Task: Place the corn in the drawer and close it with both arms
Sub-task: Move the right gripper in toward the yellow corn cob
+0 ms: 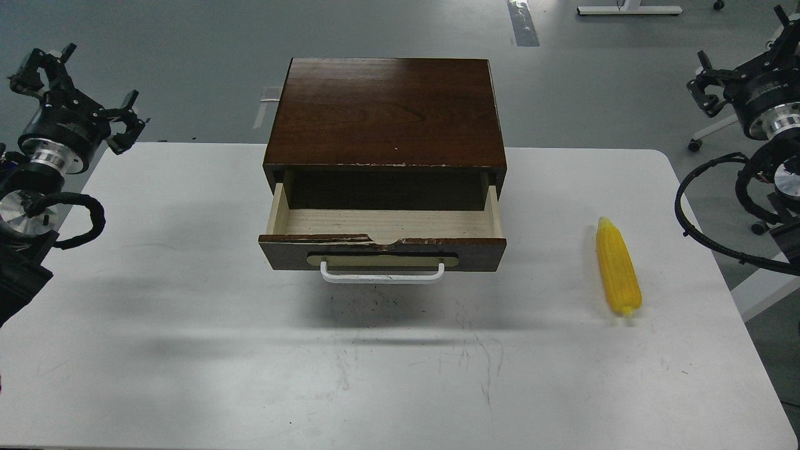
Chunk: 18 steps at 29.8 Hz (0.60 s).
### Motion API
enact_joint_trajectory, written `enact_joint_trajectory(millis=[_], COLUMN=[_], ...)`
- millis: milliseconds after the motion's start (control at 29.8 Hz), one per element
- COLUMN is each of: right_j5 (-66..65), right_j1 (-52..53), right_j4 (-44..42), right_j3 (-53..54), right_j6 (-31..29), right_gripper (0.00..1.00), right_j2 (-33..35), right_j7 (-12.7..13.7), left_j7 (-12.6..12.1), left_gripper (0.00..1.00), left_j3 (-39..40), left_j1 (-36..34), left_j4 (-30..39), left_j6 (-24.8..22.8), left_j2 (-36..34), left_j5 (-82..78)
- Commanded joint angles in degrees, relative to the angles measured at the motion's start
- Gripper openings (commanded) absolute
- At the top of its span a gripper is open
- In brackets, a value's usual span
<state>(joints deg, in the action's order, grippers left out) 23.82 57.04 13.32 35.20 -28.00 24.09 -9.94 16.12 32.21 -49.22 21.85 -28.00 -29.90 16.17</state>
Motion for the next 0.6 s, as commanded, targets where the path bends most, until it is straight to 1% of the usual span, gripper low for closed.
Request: enact_joint_trajectory(millis=[0, 201, 335, 436, 469, 536, 570], right_j5=[0.0, -0.1, -0.3, -1.1, -1.8, -6.2, -7.6], right_j1=[-0.9, -0.9, -0.1, 2.3, 3.3, 8.0, 9.1], right_j4=[-0.1, -0.1, 0.0, 0.2, 0.3, 0.2, 0.2], right_j3=[0.0, -1.0, -2.0, -7.0, -8.7, -16.4, -18.7], right_j6=[0.0, 0.0, 0.0, 0.0, 0.0, 0.0, 0.0], right_gripper=[1.0, 1.0, 1.0, 1.0, 1.0, 1.0, 1.0], right_j2=[0.0, 0.3, 1.7, 6.8, 7.5, 9.3, 9.7], right_j7=[0.0, 0.0, -0.5, -0.8, -0.8, -0.8, -0.7], left_j7=[0.3, 0.1, 0.3, 0.1, 0.1, -0.3, -0.4], left_gripper=[0.98, 0.98, 0.98, 0.98, 0.98, 0.98, 0.98], left_j3=[0.0, -0.1, 0.0, 0.0, 0.0, -0.1, -0.1], left_j1=[-0.1, 0.0, 0.0, 0.1, 0.0, 0.0, 0.0], left_j4=[0.0, 0.0, 0.4, 0.8, 0.9, 0.9, 0.9], left_j6=[0.0, 0.0, 0.0, 0.0, 0.0, 0.0, 0.0], left_j2=[0.3, 0.5, -0.1, -0.2, -0.2, 0.0, 0.2], left_j5=[-0.2, -0.2, -0.1, -0.1, -0.1, -0.3, -0.5])
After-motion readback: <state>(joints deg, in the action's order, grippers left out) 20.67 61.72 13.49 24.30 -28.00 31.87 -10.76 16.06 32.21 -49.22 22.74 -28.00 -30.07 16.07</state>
